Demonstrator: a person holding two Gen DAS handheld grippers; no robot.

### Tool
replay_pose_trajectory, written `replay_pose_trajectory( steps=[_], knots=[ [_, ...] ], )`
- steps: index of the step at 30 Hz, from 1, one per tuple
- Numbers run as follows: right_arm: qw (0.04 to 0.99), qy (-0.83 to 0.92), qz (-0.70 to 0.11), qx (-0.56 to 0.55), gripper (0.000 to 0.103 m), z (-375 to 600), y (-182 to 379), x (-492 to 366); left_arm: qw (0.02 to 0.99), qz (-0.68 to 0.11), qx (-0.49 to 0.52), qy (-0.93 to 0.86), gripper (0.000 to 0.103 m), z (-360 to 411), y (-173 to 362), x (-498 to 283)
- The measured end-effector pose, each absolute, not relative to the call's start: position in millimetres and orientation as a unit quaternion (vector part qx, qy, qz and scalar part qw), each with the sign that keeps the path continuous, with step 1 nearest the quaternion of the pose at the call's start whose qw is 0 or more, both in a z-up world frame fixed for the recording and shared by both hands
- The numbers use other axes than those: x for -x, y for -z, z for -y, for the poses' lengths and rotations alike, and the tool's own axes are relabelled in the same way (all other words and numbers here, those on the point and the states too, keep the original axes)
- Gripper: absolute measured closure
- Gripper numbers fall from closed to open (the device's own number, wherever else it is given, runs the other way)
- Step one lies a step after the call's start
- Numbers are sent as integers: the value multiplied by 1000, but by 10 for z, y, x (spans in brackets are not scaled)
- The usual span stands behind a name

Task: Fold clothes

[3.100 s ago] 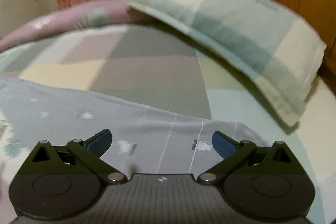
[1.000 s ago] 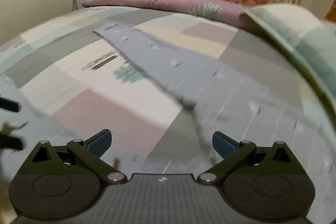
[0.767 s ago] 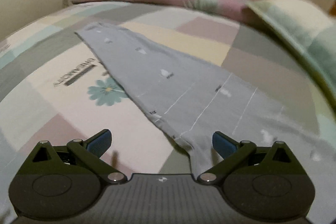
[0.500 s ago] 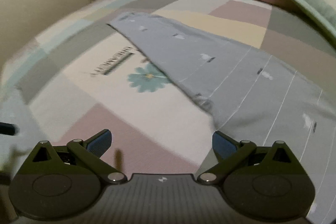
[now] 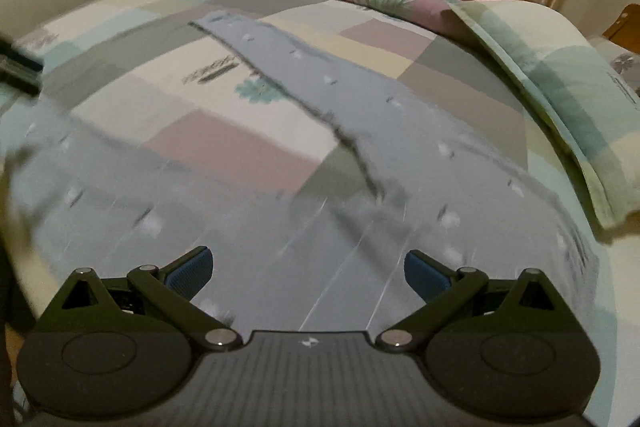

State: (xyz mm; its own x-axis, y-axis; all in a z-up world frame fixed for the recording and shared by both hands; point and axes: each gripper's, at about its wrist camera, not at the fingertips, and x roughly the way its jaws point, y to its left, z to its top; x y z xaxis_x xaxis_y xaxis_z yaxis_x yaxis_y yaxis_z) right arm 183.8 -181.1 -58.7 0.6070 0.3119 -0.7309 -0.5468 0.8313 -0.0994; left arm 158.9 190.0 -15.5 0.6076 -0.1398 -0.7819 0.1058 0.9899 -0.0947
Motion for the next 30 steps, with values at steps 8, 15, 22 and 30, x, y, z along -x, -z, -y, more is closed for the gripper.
replay_pose_trajectory(
  steps=[8, 15, 22, 30],
  knots=[
    [883, -238, -395, 85, 0, 1753, 766, -1421, 848, -491, 199, 12, 12, -2996, 808, -1397],
    [889, -209, -405, 54, 0, 1770, 800, -1314, 855, -484, 172, -68, 12, -3050, 889, -1129],
    [890, -201, -408, 14, 0, 1822, 814, -1324, 880, -471, 53, 7, 12, -2406, 833, -1072],
    [905, -146, -398, 32, 0, 1917, 664, -1222, 868, -496, 18, -26, 10, -2427, 923, -861]
  ],
)
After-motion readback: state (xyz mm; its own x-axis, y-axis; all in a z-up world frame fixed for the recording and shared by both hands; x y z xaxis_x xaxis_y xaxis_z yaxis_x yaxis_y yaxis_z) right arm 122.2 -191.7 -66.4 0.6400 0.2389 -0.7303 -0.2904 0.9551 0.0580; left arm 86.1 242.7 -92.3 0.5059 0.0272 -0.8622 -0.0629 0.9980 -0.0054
